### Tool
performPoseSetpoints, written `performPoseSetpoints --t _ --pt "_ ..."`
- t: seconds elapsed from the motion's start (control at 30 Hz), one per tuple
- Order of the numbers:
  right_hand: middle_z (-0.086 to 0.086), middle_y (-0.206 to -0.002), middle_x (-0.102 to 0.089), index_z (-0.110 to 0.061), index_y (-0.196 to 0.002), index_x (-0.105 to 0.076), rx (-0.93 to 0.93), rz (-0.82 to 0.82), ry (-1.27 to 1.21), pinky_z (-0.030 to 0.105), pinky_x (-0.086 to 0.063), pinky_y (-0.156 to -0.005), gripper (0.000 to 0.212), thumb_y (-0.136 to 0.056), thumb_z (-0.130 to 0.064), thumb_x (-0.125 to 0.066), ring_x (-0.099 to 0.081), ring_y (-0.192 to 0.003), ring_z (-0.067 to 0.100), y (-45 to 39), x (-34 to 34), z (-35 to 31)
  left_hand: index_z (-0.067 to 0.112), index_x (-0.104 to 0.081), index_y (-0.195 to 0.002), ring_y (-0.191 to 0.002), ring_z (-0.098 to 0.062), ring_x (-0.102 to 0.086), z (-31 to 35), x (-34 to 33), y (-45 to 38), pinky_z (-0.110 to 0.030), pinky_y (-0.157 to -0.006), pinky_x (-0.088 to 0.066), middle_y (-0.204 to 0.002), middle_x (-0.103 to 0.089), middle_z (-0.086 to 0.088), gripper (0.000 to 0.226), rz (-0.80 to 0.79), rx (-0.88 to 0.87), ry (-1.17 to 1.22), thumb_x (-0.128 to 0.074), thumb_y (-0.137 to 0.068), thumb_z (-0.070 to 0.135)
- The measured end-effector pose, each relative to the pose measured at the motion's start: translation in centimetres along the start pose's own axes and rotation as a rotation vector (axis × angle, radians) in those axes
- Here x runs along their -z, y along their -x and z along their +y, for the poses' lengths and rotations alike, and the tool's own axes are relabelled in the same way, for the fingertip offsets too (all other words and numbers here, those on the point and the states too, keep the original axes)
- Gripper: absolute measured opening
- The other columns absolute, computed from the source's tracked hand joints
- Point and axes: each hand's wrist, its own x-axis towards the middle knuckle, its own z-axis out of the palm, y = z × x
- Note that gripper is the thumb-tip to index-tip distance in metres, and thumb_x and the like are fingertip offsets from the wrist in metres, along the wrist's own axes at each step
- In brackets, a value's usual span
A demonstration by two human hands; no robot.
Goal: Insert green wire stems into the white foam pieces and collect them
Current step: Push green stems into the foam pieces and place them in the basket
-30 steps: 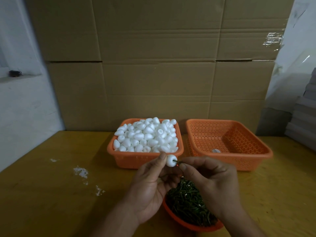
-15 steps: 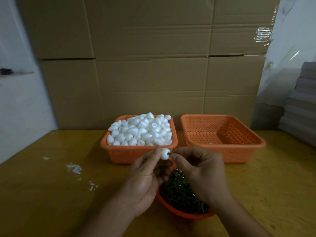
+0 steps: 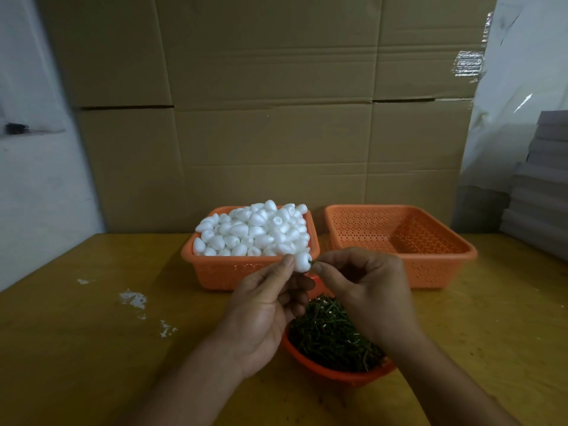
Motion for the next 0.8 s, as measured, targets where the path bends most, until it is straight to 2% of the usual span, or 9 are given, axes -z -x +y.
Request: performPoseSetpoints --t 0.17,0.33,0.5,0.7,0.8 --pt "-0.016 -0.073 -0.074 -0.017 -0.089 -0.080 0.012 -0.007 -0.001 0.009 -0.047 -0.054 0.007 -0.083 -0.013 -0.080 -0.067 -0.061 -0.002 0.10 -0.10 0.02 0.015 -0.080 -0.095 -0.070 -0.014 -0.063 0.38 0.04 0.06 -0.024 -0.059 -0.051 -0.085 -0.070 -0.010 0.024 -0.007 0.002 0.011 -0.066 -0.088 0.034" --pt "-0.018 -0.075 -0.074 -0.022 -0.088 -0.079 0.033 0.005 0.025 0.011 -0.050 -0.057 0.009 -0.084 -0.014 -0.078 -0.070 -0.066 0.002 0.22 -0.33 -0.11 0.019 -0.081 -0.094 -0.070 -0.013 -0.064 0.63 0.05 0.11 -0.023 -0.060 -0.052 -0.084 -0.070 -0.008 0.023 -0.011 0.004 0.013 -0.065 -0.089 0.034" --pt "-0.016 -0.074 -0.074 -0.021 -0.089 -0.079 0.051 -0.001 0.073 0.015 -0.052 -0.057 0.007 -0.085 -0.016 -0.077 -0.069 -0.067 0.006 0.23 -0.25 -0.20 0.019 -0.081 -0.094 -0.071 -0.013 -0.064 0.57 0.16 0.08 -0.023 -0.060 -0.052 -0.085 -0.070 -0.009 0.022 -0.027 0.008 0.016 -0.066 -0.088 0.033" --pt "-0.011 -0.080 -0.073 -0.015 -0.093 -0.079 0.138 -0.028 0.172 0.026 -0.056 -0.062 0.008 -0.087 -0.011 -0.075 -0.069 -0.072 0.007 0.36 -0.17 -0.54 0.019 -0.081 -0.090 -0.070 -0.013 -0.063 0.64 0.29 -0.10 -0.023 -0.060 -0.050 -0.083 -0.070 -0.008 0.020 -0.053 -0.031 -0.018 -0.068 -0.082 0.030" --pt "-0.009 -0.082 -0.074 -0.013 -0.092 -0.079 0.145 -0.026 0.173 0.026 -0.056 -0.063 0.008 -0.086 -0.008 -0.076 -0.069 -0.073 0.008 0.46 -0.27 -0.64 0.018 -0.081 -0.087 -0.070 -0.013 -0.063 0.65 0.32 -0.11 -0.023 -0.061 -0.050 -0.082 -0.070 -0.007 0.017 -0.054 -0.058 -0.032 -0.068 -0.080 0.028"
